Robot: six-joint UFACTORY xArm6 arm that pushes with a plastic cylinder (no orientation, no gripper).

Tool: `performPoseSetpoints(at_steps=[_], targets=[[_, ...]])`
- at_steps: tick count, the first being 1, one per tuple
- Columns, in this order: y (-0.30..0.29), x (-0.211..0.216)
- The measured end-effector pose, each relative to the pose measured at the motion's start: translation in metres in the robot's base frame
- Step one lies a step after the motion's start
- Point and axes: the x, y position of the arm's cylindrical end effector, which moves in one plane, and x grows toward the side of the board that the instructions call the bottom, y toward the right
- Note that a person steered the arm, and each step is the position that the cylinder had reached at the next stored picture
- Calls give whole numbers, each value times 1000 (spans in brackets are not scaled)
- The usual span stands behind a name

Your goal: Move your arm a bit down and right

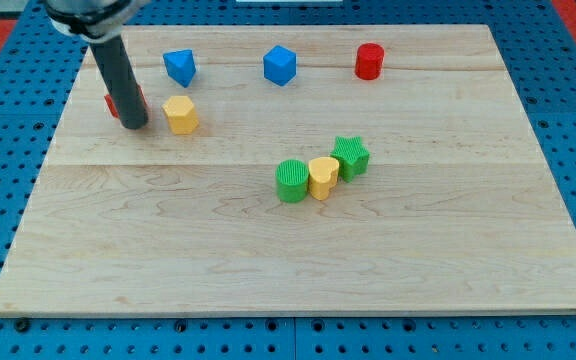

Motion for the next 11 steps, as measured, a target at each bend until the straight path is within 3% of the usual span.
performPoseSetpoints(at_steps=[2, 5, 8, 9, 10, 11], targets=[[-15, -53], [20, 6], [16, 6], [30, 44], [89, 48], [150, 9]])
